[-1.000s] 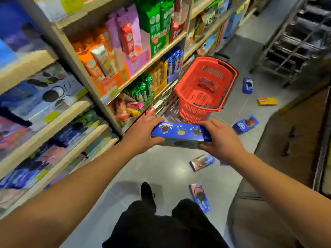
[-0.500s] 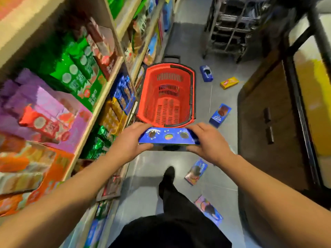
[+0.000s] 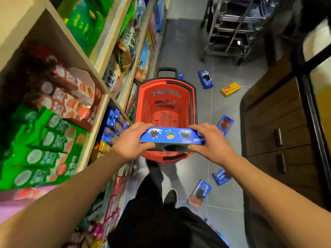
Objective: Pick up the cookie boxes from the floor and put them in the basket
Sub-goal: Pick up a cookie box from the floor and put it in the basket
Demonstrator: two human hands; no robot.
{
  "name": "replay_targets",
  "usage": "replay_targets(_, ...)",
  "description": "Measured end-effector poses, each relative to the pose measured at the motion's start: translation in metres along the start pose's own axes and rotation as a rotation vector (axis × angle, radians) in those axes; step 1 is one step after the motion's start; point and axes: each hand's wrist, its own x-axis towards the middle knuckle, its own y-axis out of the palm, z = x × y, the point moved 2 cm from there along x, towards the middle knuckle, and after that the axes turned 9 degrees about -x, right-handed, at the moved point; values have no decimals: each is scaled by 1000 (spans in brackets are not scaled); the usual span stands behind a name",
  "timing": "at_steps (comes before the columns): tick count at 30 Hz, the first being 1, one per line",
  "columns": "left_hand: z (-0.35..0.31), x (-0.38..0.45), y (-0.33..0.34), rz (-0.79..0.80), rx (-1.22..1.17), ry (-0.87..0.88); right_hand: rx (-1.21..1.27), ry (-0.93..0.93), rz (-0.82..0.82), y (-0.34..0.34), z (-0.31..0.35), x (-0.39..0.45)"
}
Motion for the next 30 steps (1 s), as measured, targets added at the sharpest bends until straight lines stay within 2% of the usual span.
replay_targets(3,25,52,-9,-7,-42,10,10,45,36,0,-15,50)
replay_targets(10,93,165,-11,92,33,-65,-7,124,199,25,-48,162)
replay_targets(16,146,246,9,80,22,-70,-79,110,218,67,-103,251)
replay_targets(27,336,370,129,115,129,-206,-290,61,366,264,-213,393)
replay_targets(30,387,402,177,68,166,-284,-382,92,419,325,-239,426)
